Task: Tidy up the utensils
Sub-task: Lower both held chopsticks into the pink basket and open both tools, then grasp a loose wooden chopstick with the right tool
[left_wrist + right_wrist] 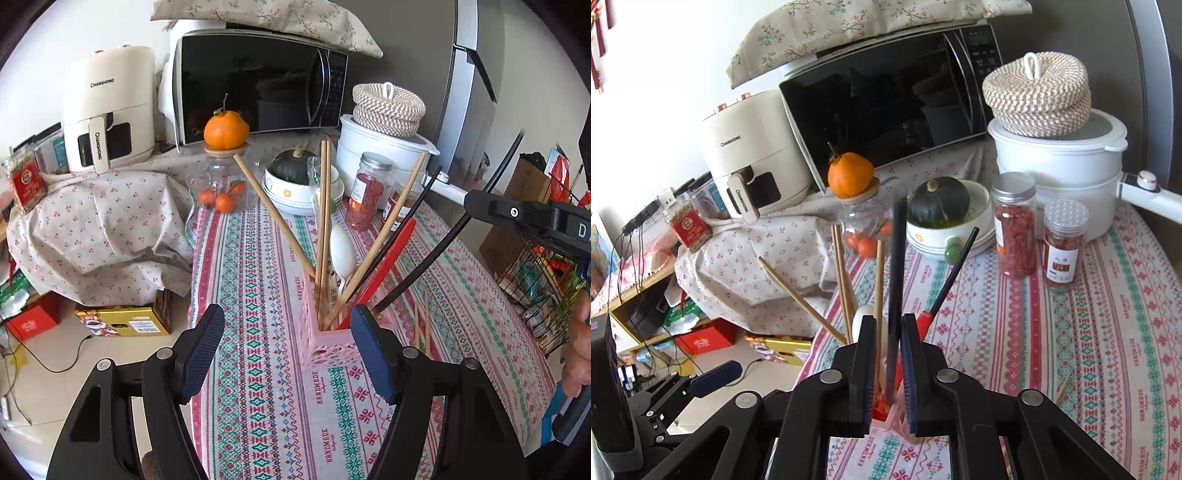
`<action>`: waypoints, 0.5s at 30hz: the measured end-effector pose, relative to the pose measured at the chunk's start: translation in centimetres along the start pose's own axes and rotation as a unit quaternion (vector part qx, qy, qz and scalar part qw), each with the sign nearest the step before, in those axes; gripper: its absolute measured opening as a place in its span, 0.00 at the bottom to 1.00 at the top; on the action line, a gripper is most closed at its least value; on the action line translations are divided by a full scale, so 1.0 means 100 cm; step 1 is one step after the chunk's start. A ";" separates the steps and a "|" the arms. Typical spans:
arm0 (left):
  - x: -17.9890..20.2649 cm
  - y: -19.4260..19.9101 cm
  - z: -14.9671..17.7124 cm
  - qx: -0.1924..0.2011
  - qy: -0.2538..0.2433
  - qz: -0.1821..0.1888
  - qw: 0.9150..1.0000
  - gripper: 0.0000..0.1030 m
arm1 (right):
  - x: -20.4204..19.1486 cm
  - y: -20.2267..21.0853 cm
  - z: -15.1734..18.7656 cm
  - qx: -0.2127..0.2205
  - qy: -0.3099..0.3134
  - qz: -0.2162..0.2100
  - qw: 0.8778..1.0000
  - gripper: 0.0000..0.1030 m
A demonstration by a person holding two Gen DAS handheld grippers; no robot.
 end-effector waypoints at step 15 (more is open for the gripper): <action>0.009 -0.002 0.021 -0.048 -0.014 0.015 0.999 0.75 | 0.030 0.035 0.007 0.010 -0.033 0.014 0.999 0.71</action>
Point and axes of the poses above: each gripper's, at about its wrist camera, not at the fingertips, and y roughly against the way its jaws point, x to its right, z to its underside, the point moved 6 cm from there along -y, roughly the way its jaws point, and after that the axes turned 7 degrees about y, right-handed, at the moved point
